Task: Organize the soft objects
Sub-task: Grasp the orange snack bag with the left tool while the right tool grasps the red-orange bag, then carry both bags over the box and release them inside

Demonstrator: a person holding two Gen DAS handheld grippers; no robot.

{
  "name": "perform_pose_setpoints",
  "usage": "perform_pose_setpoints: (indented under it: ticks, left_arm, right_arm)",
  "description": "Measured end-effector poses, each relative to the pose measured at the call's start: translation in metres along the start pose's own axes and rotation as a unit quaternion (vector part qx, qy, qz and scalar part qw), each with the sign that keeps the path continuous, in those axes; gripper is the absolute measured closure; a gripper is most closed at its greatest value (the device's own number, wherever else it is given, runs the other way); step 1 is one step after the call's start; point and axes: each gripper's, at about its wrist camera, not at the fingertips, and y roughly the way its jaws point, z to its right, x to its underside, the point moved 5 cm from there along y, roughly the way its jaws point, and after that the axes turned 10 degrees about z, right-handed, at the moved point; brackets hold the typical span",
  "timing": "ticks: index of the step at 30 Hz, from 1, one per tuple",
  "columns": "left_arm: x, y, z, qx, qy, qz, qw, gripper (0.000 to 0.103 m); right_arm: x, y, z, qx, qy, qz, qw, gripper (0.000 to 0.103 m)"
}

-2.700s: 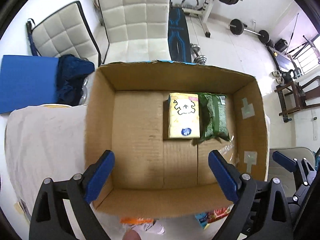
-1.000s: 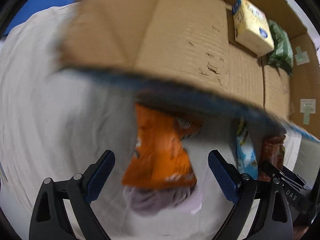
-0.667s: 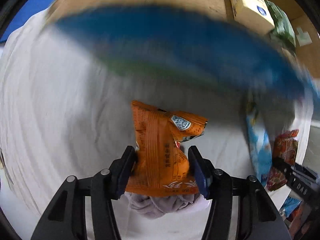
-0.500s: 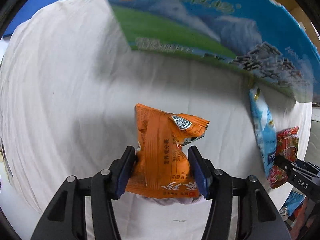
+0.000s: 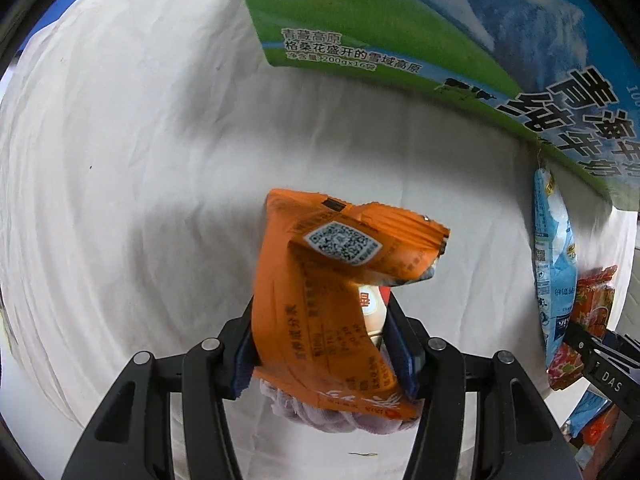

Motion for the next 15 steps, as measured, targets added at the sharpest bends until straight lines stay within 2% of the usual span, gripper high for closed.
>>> perform_pose_setpoints:
  ticks: [6,15]
  left_arm:
    - [-0.001,-0.008,-0.009,0.001,0.0,0.009,1.0,0.058]
    - [0.018,-0.049,-0.005,0.0,0.018,0.059,0.9981,0.059]
  right_arm:
    - [-0.004,0.0,-0.002,0.001,0.001,0.001,1.0,0.052]
    - [0.009,-0.029,-0.011,-0.007,-0.016,0.033,0.999,0.054]
